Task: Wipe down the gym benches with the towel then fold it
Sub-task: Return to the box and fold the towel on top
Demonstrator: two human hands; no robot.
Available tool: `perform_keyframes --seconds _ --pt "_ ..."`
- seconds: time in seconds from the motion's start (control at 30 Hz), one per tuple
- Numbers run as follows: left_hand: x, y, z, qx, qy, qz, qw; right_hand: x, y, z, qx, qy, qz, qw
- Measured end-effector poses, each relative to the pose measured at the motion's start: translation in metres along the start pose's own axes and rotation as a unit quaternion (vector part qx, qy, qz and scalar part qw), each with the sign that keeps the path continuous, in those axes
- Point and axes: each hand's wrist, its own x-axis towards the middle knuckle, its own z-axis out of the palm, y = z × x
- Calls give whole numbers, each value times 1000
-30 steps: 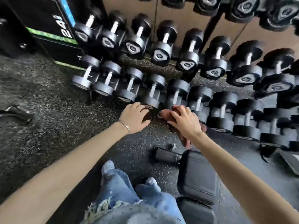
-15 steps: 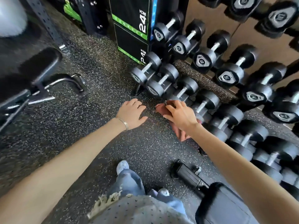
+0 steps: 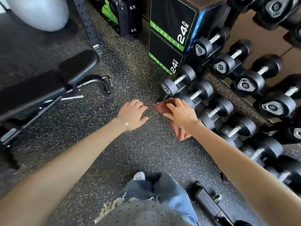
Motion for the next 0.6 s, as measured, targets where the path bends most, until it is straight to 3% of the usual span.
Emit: perform_keyframes --seconds 0.27,0.6 --pt "43 -54 9 -15 -17 -40 999 94 6 -4 -18 -27 -26 999" --pt "174 -128 -19 -7 -29 -89 996 252 54 -30 -18 -40 -60 997"
